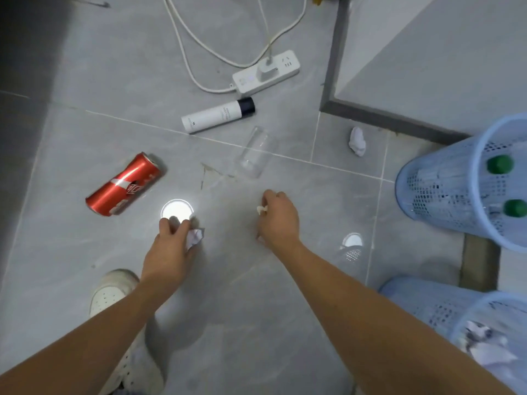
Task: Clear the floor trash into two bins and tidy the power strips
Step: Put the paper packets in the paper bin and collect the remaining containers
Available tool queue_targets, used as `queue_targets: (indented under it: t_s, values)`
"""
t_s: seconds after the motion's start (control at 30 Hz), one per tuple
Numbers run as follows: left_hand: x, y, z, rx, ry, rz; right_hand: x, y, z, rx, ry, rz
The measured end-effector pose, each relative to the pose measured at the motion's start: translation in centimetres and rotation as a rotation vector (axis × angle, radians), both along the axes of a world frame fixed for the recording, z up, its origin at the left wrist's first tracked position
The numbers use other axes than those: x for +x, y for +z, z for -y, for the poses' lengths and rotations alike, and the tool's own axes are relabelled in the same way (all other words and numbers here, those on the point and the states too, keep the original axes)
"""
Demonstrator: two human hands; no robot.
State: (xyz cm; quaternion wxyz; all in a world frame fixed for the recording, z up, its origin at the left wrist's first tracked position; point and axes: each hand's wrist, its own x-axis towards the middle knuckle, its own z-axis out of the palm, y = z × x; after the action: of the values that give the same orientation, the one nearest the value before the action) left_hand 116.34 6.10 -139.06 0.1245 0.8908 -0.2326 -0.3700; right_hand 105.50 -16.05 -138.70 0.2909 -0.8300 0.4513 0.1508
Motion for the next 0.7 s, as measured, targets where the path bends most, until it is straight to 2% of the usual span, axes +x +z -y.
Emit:
queue_targets:
  t_s: [0.07, 0.23, 0.37, 0.47, 0.7]
  values:
    - [0.0, 0.4, 0.8, -0.001, 0.010, -0.030, -0.9, 0.6, 1.2, 0.004, -0.030, 0.077]
    - [-1.2, 3.0, 4.8, -0.185, -0.119, 0.057, -4.5, 2.8, 7.8, -0.155, -0.179, 0.298]
    - [-2.6, 4.3, 10.5, -0.307, -0.167, 0.072, -5.8, 2.7, 16.4, -0.225, -0.297, 0.277]
    - [-2.7, 4.0, 14.0, -0.376, -0.168, 0.058, -4.9, 1.4, 22.1, -0.194, -0.336, 0.233]
    - [-3.3, 3.4, 16.0, -0.321, -0.167, 0.047, -4.9, -2.7, 25.4, -0.149, -0.086, 0.038]
